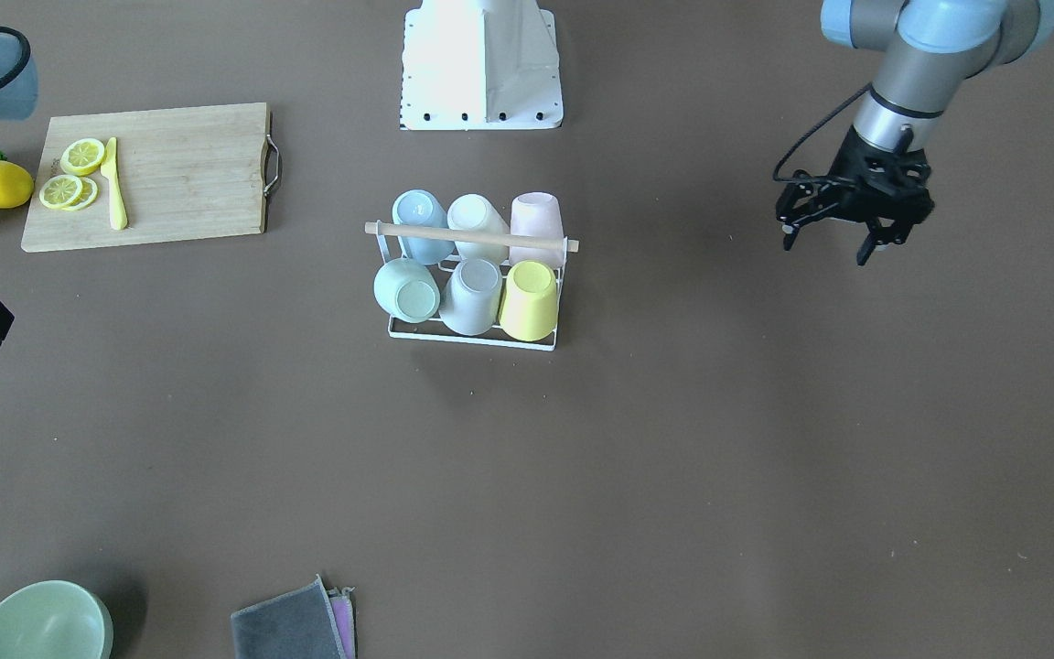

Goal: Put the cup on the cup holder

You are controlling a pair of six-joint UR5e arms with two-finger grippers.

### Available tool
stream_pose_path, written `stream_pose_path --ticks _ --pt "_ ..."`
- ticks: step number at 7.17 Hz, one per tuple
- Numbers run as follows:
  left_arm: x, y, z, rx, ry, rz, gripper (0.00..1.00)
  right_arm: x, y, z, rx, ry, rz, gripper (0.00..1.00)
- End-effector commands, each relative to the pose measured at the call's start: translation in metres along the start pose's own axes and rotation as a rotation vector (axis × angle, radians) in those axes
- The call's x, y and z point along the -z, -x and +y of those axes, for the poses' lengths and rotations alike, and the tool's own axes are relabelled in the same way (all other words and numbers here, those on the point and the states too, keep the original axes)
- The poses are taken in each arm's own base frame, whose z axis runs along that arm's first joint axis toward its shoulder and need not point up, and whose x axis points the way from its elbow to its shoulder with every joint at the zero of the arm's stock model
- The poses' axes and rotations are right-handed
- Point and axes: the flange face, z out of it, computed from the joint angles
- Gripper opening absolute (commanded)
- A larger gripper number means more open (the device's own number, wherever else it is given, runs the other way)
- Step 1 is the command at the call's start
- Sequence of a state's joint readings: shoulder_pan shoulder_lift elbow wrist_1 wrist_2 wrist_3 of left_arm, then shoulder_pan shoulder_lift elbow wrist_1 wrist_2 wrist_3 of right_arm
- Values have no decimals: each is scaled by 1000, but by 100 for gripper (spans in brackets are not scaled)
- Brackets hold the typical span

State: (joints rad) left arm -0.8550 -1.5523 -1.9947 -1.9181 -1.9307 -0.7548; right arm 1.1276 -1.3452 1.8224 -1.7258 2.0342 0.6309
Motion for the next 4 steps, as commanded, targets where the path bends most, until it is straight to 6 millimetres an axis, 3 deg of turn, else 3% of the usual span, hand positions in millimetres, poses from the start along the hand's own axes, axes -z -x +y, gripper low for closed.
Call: stream_pose_path --ticks 1,2,3,4 --pt "6 113 -29 267 107 -122 99 -49 -66 21 -18 177 -53 100" --pt "3 136 -24 323 152 -170 99 -48 -104 15 -4 190 -87 100" --pt "-23 147 -27 350 196 -184 99 -50 -149 18 0 210 -149 100" --pt "-34 155 -28 405 276 -102 99 -46 -201 28 12 199 -188 100"
